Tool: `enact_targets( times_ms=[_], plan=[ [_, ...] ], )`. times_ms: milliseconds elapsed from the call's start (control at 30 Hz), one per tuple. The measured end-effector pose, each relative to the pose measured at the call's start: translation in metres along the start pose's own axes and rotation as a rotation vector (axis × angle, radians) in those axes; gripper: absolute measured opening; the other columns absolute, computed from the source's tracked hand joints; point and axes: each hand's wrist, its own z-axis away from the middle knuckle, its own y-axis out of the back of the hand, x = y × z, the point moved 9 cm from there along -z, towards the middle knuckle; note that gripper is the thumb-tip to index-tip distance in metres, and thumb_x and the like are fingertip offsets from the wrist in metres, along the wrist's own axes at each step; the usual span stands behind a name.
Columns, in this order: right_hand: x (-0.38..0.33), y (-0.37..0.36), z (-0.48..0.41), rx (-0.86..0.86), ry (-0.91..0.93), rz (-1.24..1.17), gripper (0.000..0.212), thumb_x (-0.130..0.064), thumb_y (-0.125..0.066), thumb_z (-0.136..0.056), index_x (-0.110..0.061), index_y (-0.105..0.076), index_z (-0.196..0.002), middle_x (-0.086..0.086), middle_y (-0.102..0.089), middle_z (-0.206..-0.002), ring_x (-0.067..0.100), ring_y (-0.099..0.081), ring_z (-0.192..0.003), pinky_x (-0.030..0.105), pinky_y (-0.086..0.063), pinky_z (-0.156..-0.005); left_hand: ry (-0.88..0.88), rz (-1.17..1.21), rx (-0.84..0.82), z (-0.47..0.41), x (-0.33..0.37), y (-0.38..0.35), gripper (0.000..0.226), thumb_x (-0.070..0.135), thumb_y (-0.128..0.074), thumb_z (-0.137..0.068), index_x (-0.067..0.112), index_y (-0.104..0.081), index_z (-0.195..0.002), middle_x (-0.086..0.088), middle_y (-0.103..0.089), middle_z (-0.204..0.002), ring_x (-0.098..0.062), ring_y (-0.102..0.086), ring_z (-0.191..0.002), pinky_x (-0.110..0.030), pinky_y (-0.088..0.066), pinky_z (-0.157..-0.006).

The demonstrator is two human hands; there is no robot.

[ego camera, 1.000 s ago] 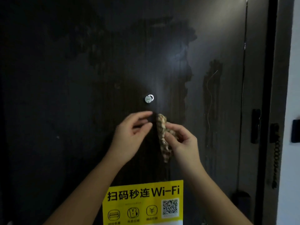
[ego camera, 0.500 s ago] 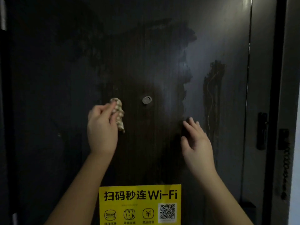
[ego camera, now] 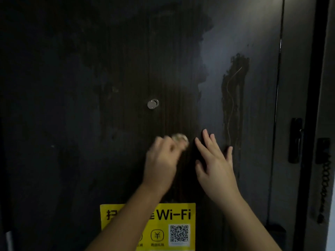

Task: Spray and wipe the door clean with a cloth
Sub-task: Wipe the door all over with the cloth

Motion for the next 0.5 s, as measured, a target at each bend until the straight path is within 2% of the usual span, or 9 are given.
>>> enact_targets(
  times_ms=[67,200,300,367,433,500],
  plan=[
    [0.002,-0.002,0.003,-0.01,0.015,0.005,0.065,-0.017,-0.052,-0.092,-0.03,-0.025,-0.15,-0.02,0.005,-0.156,0.0,0.013,-0.144,0.048,0.013,-0.116,-0.127,-0.027,-0.036,0.007,0.01,-0.009,0.023,0.012,-0.055,-0.091,0.013,-0.07,-0.108,-0.006,-0.058,-0.084,-0.023,-0.052,-0.075,-0.038,-0.048,-0.061],
    [0.01,-0.004,0.011,0.006,0.007,-0.011,0.062,-0.016,-0.053,-0.091,-0.028,-0.031,-0.148,-0.017,-0.001,-0.157,0.003,0.007,-0.146,0.052,0.009,-0.117,0.038,-0.094,0.113,-0.022,-0.018,0.01,0.021,0.012,-0.063,-0.086,0.015,-0.071,-0.105,-0.004,-0.06,-0.087,-0.022,-0.053,-0.083,-0.033,-0.044,-0.071],
    [0.011,-0.007,0.016,0.039,-0.022,-0.048,0.061,-0.015,-0.053,-0.091,-0.027,-0.032,-0.148,-0.014,-0.002,-0.158,0.006,0.005,-0.146,0.049,0.009,-0.117,-0.102,-0.023,-0.008,0.022,0.022,-0.015,0.021,0.018,-0.053,-0.094,0.017,-0.073,-0.1,-0.002,-0.061,-0.084,-0.022,-0.053,-0.081,-0.037,-0.044,-0.066],
    [0.012,-0.009,0.022,0.062,-0.036,-0.077,0.061,-0.016,-0.052,-0.092,-0.028,-0.031,-0.148,-0.013,-0.004,-0.159,0.007,0.004,-0.147,0.048,0.007,-0.118,-0.164,-0.046,-0.067,0.039,0.024,-0.019,0.025,0.021,-0.049,-0.097,0.017,-0.073,-0.1,-0.002,-0.06,-0.082,-0.022,-0.051,-0.079,-0.038,-0.042,-0.064],
    [0.011,-0.012,0.024,0.066,-0.036,-0.099,0.062,-0.017,-0.051,-0.093,-0.027,-0.028,-0.149,-0.012,-0.007,-0.159,0.007,0.003,-0.147,0.047,0.007,-0.119,-0.078,-0.12,0.026,0.013,-0.01,0.0,0.019,0.016,-0.055,-0.093,0.015,-0.073,-0.099,-0.005,-0.059,-0.082,-0.024,-0.05,-0.077,-0.039,-0.042,-0.064],
    [0.009,-0.016,0.025,0.054,-0.023,-0.082,0.063,-0.017,-0.051,-0.092,-0.025,-0.027,-0.15,-0.01,-0.008,-0.159,0.008,0.002,-0.147,0.046,0.007,-0.119,0.131,-0.172,0.172,-0.017,-0.056,0.029,0.016,0.013,-0.059,-0.089,0.012,-0.072,-0.1,-0.008,-0.058,-0.086,-0.026,-0.051,-0.079,-0.041,-0.045,-0.067]
  ],
)
